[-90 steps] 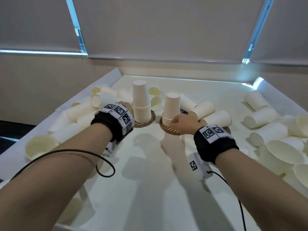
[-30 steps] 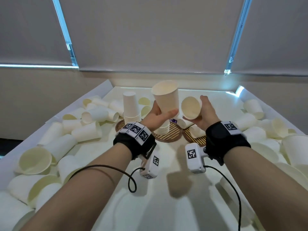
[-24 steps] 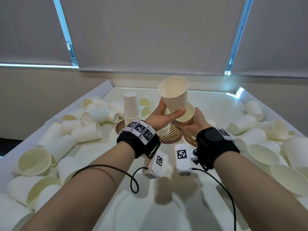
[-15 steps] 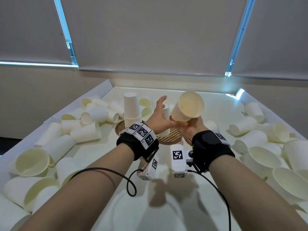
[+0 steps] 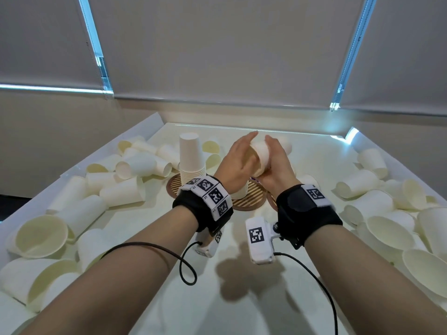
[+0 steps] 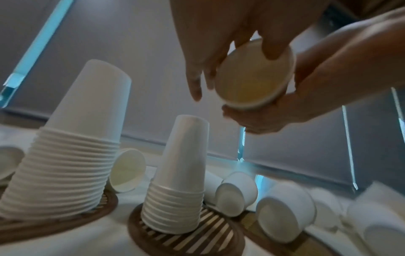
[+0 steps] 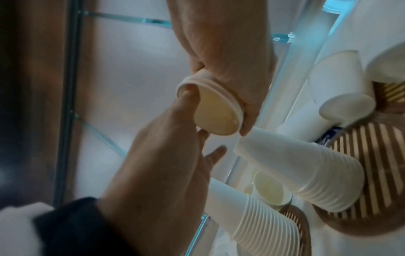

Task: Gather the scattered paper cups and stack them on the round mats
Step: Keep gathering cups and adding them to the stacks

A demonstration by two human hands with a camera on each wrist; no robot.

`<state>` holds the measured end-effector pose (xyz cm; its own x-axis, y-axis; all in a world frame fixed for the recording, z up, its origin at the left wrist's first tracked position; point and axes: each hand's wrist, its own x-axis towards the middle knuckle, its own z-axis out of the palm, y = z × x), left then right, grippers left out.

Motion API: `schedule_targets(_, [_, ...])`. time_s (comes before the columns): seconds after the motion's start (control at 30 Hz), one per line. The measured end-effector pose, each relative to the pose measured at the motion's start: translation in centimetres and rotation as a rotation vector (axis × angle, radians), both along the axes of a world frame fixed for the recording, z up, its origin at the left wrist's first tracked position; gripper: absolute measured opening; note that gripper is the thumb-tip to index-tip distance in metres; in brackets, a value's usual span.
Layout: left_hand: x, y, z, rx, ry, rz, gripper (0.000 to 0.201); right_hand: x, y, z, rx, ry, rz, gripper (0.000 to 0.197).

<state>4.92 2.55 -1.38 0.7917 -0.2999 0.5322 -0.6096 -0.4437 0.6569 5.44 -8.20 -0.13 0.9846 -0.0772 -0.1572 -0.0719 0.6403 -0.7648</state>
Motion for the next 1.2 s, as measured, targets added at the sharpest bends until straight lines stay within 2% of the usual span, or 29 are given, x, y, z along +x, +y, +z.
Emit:
schedule_targets(0.07, [0.7, 0.5, 0.4, -0.032, 0.008, 0.054, 0.054, 0.5, 0.1, 0.6, -0.158, -0.095, 0.017, 0.058])
schedule_targets(0.13, [1.5, 1.0, 1.0, -0.038, 0.019, 0.094, 0.061, 0.9, 0.2, 1.4, -0.300, -0.203, 0.056, 0.060])
schedule_targets(0.27, [3.1, 1.6, 2.1, 0.019, 0.165, -0.068, 0.114, 1.9, 0.1, 2.3, -0.485, -0.381, 0.085, 0.056])
schedule_targets(0.3, [3.5, 1.6, 2.5, -0.031, 0.207, -0.084, 0.117, 2.0, 0.0, 2.5, -0.524, -0.404, 0.136, 0.049])
schedule_targets(0.37, [4.1, 1.6, 2.8, -0.198, 0.259, -0.022, 0.104, 1.8, -0.1, 3.0, -0.646, -0.406, 0.244, 0.033])
schedule_targets(0.43, [4.8, 1.4, 2.6, -0.328, 0.217, 0.105, 0.086, 2.3, -0.9, 3.0, -0.888, -0.383, 0.215, 0.035])
schedule_targets(0.5, [5.5, 1.1, 1.8, -0.379, 0.170, 0.165, 0.078, 3.8, -2.7, 2.0, -1.194, -0.275, 0.000, 0.041])
schedule_targets(0.57, [5.9, 0.8, 0.8, -0.379, 0.160, 0.164, 0.076, 5.4, -4.9, 0.8, -1.461, 0.000, -0.157, 0.044])
schedule_targets(0.63, [6.4, 0.4, -0.4, -0.321, 0.206, 0.157, 0.078, 6.1, -6.9, -0.4, -1.595, 0.313, -0.165, 0.046])
schedule_targets(0.7, [6.7, 0.0, -2.0, -0.217, 0.275, 0.179, 0.080, 6.0, -8.4, -1.7, -1.663, 0.511, -0.126, 0.046])
schedule_targets(0.8, [6.9, -0.4, -4.3, -0.110, 0.395, 0.228, 0.081, 5.5, -9.9, -3.4, -1.671, 0.516, 0.015, 0.040])
schedule_targets(0.9, [6.8, -0.4, -4.7, -0.059, 0.462, 0.238, 0.093, 4.8, -10.4, -3.1, -1.568, 0.481, 0.005, 0.039])
schedule_targets(0.97, [6.4, -0.7, -3.9, -0.132, 0.361, 0.289, 0.105, 4.9, -10.4, -2.0, -1.503, 0.452, -0.050, 0.040])
schedule_targets(1.03, [5.5, -1.3, -2.5, -0.190, 0.089, 0.310, 0.096, 4.8, -10.0, -0.2, -1.489, 0.414, -0.095, 0.039])
schedule_targets(1.1, [4.3, -2.4, -1.3, -0.156, -0.187, 0.196, 0.074, 4.6, -9.4, 1.4, -1.608, 0.314, -0.126, 0.035])
schedule_targets(1.17, [3.3, -3.8, -0.8, -0.040, -0.282, 0.050, 0.067, 4.3, -8.2, 2.8, -1.680, 0.206, -0.078, 0.028])
schedule_targets(1.2, [3.1, -4.4, -0.7, 0.042, -0.267, 0.006, 0.067, 4.7, -7.9, 2.8, -1.630, 0.199, -0.039, 0.022])
